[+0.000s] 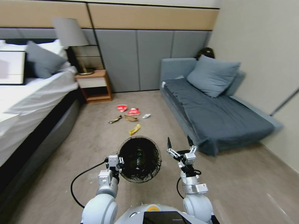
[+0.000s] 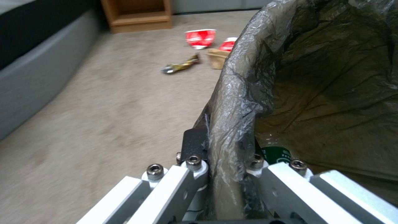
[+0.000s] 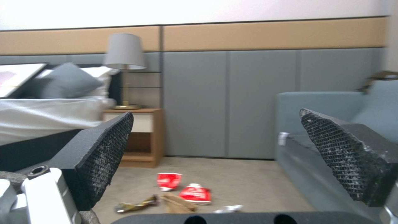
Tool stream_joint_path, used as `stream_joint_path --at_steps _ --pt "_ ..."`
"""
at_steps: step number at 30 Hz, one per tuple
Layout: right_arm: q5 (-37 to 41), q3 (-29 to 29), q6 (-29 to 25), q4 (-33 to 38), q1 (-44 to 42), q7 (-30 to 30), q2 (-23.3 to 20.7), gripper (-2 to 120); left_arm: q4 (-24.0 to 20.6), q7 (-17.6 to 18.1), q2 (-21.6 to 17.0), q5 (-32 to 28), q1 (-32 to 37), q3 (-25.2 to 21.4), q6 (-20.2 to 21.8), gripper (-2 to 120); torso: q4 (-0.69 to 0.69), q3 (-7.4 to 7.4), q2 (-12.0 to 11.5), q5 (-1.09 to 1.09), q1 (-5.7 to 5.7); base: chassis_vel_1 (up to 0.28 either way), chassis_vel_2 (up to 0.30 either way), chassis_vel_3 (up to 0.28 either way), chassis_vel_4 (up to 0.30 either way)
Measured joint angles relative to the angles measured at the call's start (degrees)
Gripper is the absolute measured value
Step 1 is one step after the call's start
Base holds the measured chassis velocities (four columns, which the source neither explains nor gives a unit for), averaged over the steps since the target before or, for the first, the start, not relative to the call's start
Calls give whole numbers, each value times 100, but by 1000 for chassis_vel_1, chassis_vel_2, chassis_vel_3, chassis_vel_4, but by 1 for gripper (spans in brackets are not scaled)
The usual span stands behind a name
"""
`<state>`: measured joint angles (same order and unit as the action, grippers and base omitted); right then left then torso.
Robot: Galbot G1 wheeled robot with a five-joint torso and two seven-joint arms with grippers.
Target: Pick up the trash bin, then pick up the garbage from the floor and place it into the trash bin.
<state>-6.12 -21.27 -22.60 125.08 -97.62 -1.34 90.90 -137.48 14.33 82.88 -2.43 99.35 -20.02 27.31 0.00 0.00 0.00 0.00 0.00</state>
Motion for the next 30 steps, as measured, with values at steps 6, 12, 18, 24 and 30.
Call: stream_joint_path --at_steps 6,12,18,24,30 --pt "0 -4 -13 6 -17 -18 -3 100 23 -20 5 4 0 24 -32 2 0 0 0 1 0 133 131 125 125" --pt "11 -26 -15 28 5 -33 17 100 24 -40 2 18 -6 26 -44 2 0 0 0 0 0 116 119 123 123" --pt "25 -30 -39 37 5 -78 34 100 77 -98 0 55 -4 45 -255 2 2 0 0 0 0 112 113 104 90" --pt "44 -29 -43 62 8 -111 41 100 82 -129 2 71 -5 54 -281 2 -2 0 0 0 0 7 10 14 5" --pt "63 -33 -53 71 10 -130 43 100 85 -140 2 86 -1 58 -295 2 0 0 0 0 0 0 0 0 0"
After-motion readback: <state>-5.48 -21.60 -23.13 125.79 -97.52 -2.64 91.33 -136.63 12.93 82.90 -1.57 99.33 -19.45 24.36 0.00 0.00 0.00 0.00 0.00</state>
